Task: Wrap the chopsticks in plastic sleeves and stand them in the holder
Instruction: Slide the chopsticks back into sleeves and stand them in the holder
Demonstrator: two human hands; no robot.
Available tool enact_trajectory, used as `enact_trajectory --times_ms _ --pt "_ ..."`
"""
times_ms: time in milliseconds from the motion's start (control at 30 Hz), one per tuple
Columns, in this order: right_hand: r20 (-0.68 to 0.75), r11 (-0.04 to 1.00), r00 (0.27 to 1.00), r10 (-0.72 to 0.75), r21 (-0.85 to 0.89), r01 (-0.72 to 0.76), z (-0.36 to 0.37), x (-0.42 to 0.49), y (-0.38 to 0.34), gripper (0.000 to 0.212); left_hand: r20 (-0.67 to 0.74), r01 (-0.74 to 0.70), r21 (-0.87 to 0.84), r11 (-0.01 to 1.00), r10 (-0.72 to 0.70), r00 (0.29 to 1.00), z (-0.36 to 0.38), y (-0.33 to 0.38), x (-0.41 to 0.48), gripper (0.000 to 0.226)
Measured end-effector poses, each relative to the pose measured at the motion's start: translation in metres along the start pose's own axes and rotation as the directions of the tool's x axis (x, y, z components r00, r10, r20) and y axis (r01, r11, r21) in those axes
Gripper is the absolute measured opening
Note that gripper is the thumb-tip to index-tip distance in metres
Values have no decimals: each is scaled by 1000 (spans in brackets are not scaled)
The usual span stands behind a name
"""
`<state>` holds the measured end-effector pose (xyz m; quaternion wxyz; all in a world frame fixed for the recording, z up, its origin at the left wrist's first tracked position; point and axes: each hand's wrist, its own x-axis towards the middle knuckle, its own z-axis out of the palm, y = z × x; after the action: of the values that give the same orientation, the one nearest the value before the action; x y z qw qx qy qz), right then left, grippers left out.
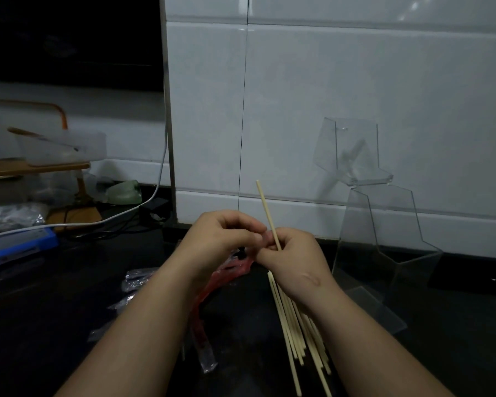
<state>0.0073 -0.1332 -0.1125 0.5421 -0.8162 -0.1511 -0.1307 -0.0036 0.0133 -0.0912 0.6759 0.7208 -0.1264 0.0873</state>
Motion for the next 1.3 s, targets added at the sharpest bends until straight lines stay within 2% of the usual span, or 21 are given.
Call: enact_trajectory --times_ms 133,300,433,500,533,667,833,967,1300 --pt "-3 1000 1000 -11 2 11 0 0 0 1 47 -18 32 999 16 999 -2 -3 2 16" --pt "16 1000 1000 -18 4 18 -2 -3 -4 9 8 -7 -20 1000 7 1000 0 -3 1 12" --pt "-168 996 985 -25 77 38 -16 3 -7 11 -97 -26 -4 1000 26 995 -8 -2 4 19" --pt "-292 963 955 -43 242 117 -21 1 -14 24 -121 -40 -13 999 38 992 -11 -2 4 19" --pt "-348 946 934 -80 269 181 -23 -1 -19 29 -125 -49 -19 999 47 991 -11 -2 4 19" --pt "-505 917 797 -332 25 398 -24 -12 -29 25 -129 -90 -27 996 85 988 -7 -1 2 14" --pt "-633 885 722 -278 122 449 -27 -11 -25 21 -153 -125 18 992 127 980 -4 -1 1 18" --pt "-644 870 725 -243 185 456 -25 -12 -28 19 -156 -122 31 992 125 980 -3 -1 1 17" --pt "-589 890 789 -174 249 383 -21 -10 -27 20 -121 -108 28 994 110 986 0 2 -2 17"
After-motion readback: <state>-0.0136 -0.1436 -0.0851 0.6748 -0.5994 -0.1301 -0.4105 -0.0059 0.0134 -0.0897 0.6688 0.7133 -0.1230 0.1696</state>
